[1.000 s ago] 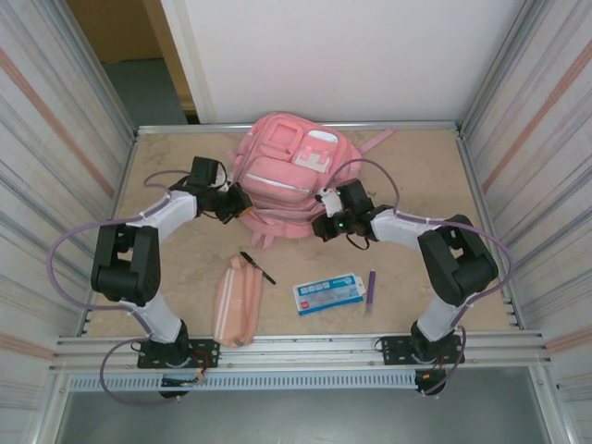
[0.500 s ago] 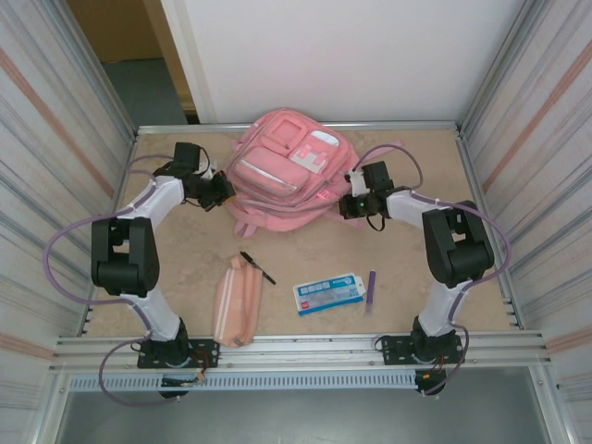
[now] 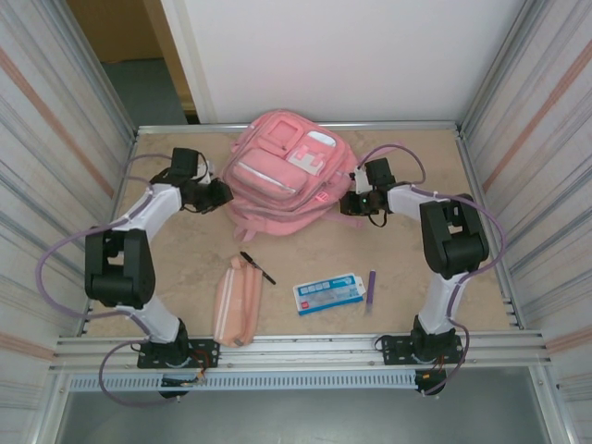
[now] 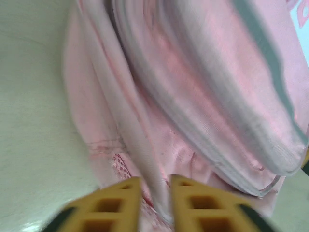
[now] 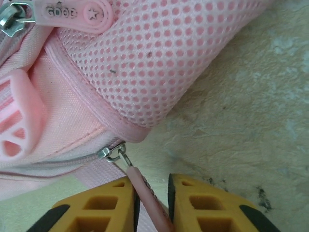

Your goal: Pack the student bag

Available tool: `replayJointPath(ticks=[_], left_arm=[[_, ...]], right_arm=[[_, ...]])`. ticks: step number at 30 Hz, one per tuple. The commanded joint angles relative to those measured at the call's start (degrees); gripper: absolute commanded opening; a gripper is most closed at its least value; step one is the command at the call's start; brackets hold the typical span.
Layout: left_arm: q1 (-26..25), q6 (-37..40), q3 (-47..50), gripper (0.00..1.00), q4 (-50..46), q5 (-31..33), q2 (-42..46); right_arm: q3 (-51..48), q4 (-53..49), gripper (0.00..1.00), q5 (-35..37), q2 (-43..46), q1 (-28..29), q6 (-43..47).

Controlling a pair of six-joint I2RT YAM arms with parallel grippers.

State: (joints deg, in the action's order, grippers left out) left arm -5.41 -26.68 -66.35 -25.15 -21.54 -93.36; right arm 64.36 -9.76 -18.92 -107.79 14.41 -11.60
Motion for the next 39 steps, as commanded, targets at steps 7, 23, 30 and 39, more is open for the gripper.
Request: replayJointPath(ticks=[7,23,30,39], left_arm=[[-1.4,-1.1,2.3,0.47,-1.6,8.1,14.7],[-9.2,-8.6,-9.7,0.54,-5.4,11.9,-4.7],[-8.3,-6.6,-13.7,0.54,1.7,3.5,-12.3],[-6.2,-8.7,-16.7,0.35,4.4,-0.8,-17.3]], right_arm=[[-7.3,-9.1,0.36,16.7,21.9,3.5,3.9],[-11.8,-16.5,0.99,25.6,53.1,4.4,2.7],[-11.0,-20.4,0.99,20.0,53.0,1.9,-4.4],[-7.9,-25.8,0.98,4.8,43.9,-2.3,-6.0]])
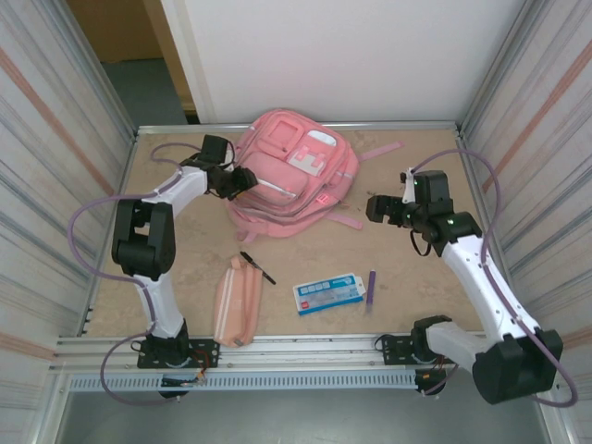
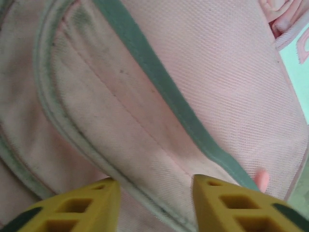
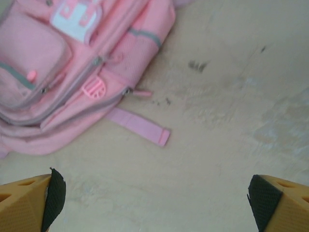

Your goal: Pack the student bag

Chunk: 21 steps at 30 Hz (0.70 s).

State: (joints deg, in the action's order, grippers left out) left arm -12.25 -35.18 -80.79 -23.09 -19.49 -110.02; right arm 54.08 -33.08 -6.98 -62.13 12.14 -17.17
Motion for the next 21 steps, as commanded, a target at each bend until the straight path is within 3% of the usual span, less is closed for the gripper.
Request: replayJointPath(ticks=[1,6,11,16,18,21], left_arm=[[0.8,0.1,-2.4,0.25,2.3,-2.8,-0.4],[0.8,0.9,-1.0,0.0,3.6,-5.0,2.7],[2.0,-0.1,-1.3,0.0,0.2,-7.7,5.2],[3.9,0.3,-2.6,0.0,-4.2,-10.4,5.6],[4.5,0.5,-3.6,0.0,-6.1,-12.3,5.4],[4.4,-0.2,-3.4,0.0,-6.4,-12.9,6.8]], right_arm=[[1.7,-0.9,0.97,-8.2,-2.5,0.3,-0.2],[2.0,6.5,0.95,-4.5,-8.5,5.7,4.1],[8.6,8.8,0.94,-3.1,-20.6,8.4,15.0],[20.5,3.2,0.92,-1.9,-34.8,7.0,24.3],[23.8,2.8,0.88,-5.1,-38.9,5.9,27.3],[28.9,-0.4,0.84,-20.1,-44.5,3.6,34.1]])
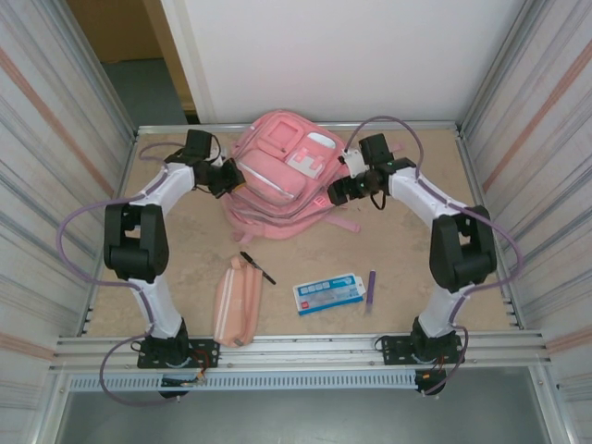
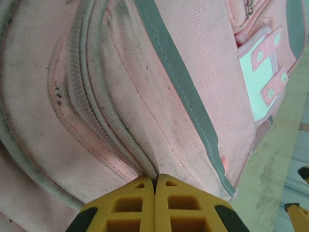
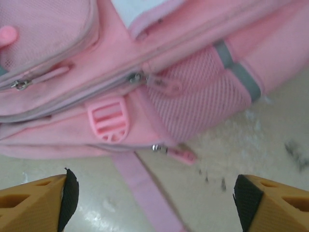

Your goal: Pack the student bag

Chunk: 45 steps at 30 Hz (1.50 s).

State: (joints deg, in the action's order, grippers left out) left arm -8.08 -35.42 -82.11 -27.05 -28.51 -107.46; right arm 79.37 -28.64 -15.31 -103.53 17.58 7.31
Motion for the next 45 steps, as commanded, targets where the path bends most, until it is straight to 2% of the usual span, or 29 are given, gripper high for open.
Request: replayJointPath(ticks=[1,3,6,13,20,25,26,28,29,30,32,34,45], left_arm=[[0.3,-0.2,-2.3,0.0,-2.6,-4.0,4.7],[0.1,-1.2,-3.0,0.0,-2.6,-4.5,5.1],[0.2,-1.7,-5.9,0.0,-5.0,-6.5,4.4],[0.7,-1.6,-7.6,0.0,-6.6,-8.2,5.2],[0.7,-2.9,-7.3,0.0,-5.5,-9.8,4.7],[1.0,-1.7,-7.7,0.0,-6.6,-8.9,4.9],[1.0,-1.3,-7.1,0.06,-7.0,-7.7,5.3],[1.0,-1.1,-4.9,0.37,-6.9,-4.0,6.2],[1.0,-1.1,-3.6,0.42,-6.5,-2.1,6.4],[1.0,-1.3,-2.8,0.44,-6.2,-1.1,6.3],[1.0,-1.3,-2.3,0.46,-5.5,-1.0,5.0],[1.0,-1.3,-2.7,0.47,-5.1,-1.3,2.9],[1.0,-1.9,-6.9,0.48,-3.2,3.2,-5.9]], right_arm=[[5.5,-7.3,0.85,-15.7,-5.1,-1.9,13.0],[9.1,-12.4,0.84,-18.8,-8.6,-1.5,19.7],[15.6,-19.0,0.84,-19.9,-13.3,-1.6,25.0],[29.6,-24.8,0.83,-19.8,-23.5,-2.5,27.8],[40.1,-31.1,0.84,-15.9,-31.3,-1.0,31.7],[42.4,-34.8,0.79,-15.8,-33.5,-1.4,33.1],[42.1,-35.2,0.78,-16.0,-33.6,-1.5,33.2],[41.2,-35.5,0.73,-16.2,-33.7,-1.4,33.3],[41.0,-35.4,0.72,-16.2,-34.1,-1.3,33.5],[41.0,-35.4,0.7,-16.4,-34.5,-1.2,33.7],[41.3,-35.0,0.59,-17.1,-35.5,-1.3,33.8],[41.3,-34.3,0.52,-17.8,-35.8,-1.4,32.8],[39.8,-30.5,0.23,-23.9,-32.7,-3.4,30.3]])
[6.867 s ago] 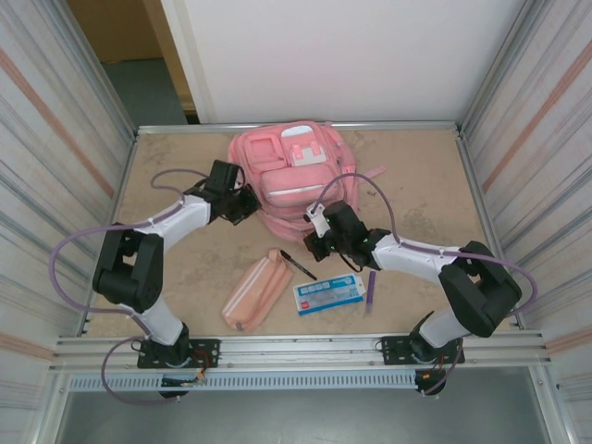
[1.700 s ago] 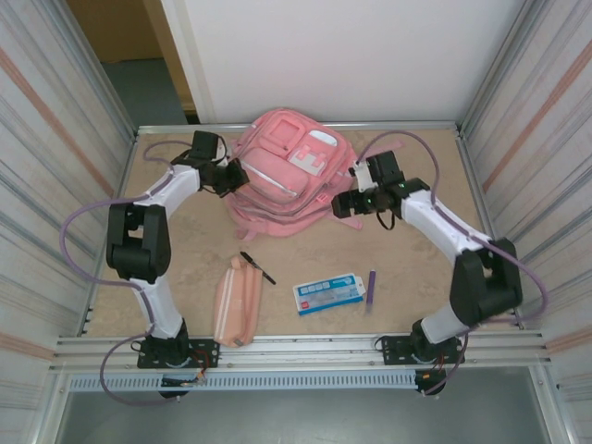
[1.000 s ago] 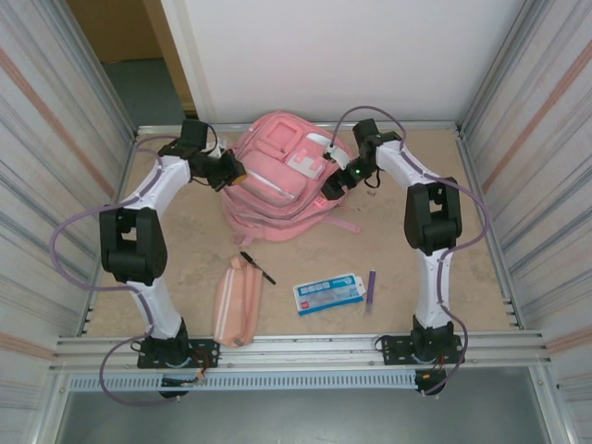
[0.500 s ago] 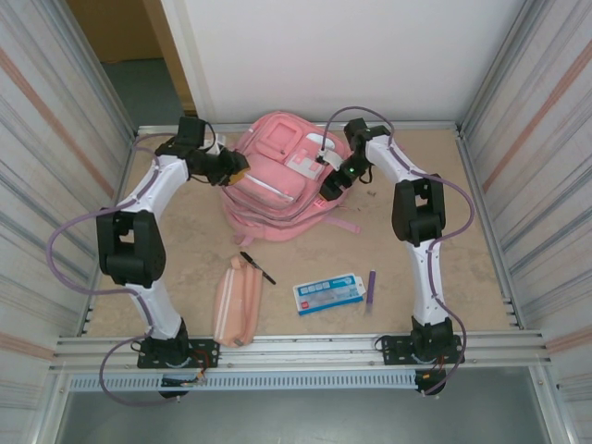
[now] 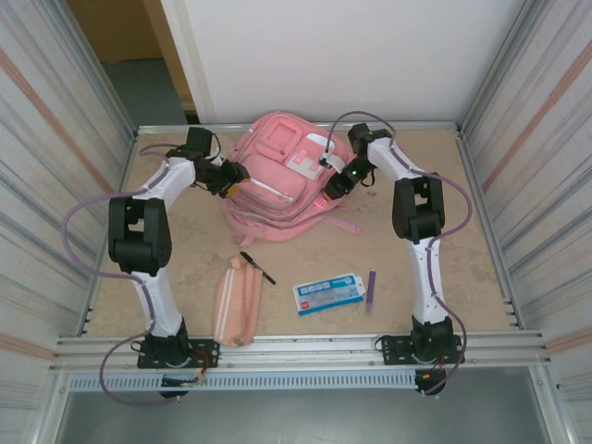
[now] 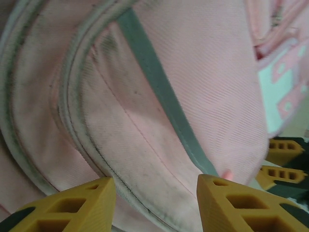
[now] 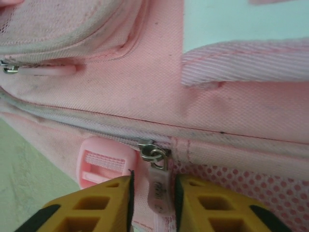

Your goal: Pack the student bag

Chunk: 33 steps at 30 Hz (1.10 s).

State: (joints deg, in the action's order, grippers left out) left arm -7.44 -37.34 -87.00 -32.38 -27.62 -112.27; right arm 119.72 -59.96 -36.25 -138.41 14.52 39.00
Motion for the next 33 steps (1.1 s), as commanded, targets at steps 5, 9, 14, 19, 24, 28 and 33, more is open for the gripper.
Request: replayJointPath(ticks=[5,9,14,19,24,28,33], left_arm=[[0.5,-2.6,-1.2,0.49,4.5,6.0,-3.1],[0.6,-4.6,-1.3,0.47,7.2,6.4,-4.2],[0.3,-4.9,-1.3,0.2,9.4,7.6,-4.5],[-0.6,-5.7,1.7,0.0,11.8,8.4,-0.8],[-3.3,-9.2,5.2,0.0,15.2,6.0,2.2],[-5.4,-13.0,7.3,0.0,18.5,7.1,3.1],[-7.2,-17.9,8.5,0.0,22.2,7.2,3.0]], right_arm=[[-1.5,4.2,0.03,-6.2,3.9,1.3,-3.7],[-5.2,7.6,0.0,-3.2,6.3,2.8,-4.2],[-8.9,10.5,0.0,-2.2,9.8,3.3,-6.0],[-8.1,6.9,0.0,3.5,11.8,4.1,-11.0],[-0.8,-6.1,0.0,5.5,9.5,4.5,-21.8],[-0.8,-9.1,0.0,3.8,9.6,5.6,-27.3],[-1.5,-8.8,0.0,5.1,9.8,9.0,-28.1]])
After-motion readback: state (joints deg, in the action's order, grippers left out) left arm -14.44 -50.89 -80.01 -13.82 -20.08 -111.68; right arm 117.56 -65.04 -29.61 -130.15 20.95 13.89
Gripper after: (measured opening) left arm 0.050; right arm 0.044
